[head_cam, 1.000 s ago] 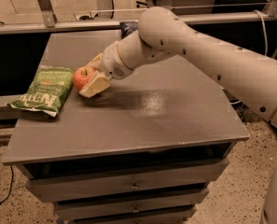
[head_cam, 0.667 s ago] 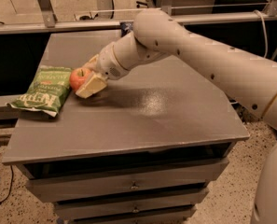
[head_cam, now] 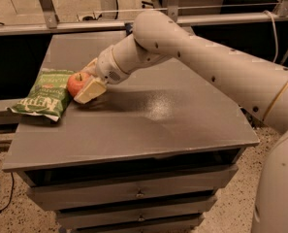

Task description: Move apple near green jalapeno chip bag

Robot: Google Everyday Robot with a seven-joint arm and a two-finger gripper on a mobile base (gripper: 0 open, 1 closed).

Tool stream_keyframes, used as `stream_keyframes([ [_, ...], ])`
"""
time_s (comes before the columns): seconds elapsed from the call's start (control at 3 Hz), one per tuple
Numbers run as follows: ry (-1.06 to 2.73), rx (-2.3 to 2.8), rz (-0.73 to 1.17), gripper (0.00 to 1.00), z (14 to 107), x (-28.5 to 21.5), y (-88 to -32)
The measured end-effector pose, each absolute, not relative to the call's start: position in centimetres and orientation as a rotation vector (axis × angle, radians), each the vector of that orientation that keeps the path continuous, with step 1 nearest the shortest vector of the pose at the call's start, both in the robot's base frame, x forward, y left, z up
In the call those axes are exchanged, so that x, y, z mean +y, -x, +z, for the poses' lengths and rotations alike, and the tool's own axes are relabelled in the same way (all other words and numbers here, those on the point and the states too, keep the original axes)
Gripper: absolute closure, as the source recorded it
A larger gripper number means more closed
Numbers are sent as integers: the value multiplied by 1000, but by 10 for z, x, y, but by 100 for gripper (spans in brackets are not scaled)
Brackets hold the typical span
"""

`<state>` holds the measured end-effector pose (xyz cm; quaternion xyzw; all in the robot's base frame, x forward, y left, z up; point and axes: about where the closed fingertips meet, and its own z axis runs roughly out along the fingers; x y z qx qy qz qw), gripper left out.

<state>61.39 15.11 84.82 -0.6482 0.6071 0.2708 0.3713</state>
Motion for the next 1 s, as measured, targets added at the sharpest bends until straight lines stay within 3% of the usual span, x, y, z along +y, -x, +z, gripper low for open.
stream_keyframes([
  [0.33, 1668, 1550, 706, 0, 849, 155, -613],
  [1.0, 1628, 1550, 679, 0, 867, 120, -612],
])
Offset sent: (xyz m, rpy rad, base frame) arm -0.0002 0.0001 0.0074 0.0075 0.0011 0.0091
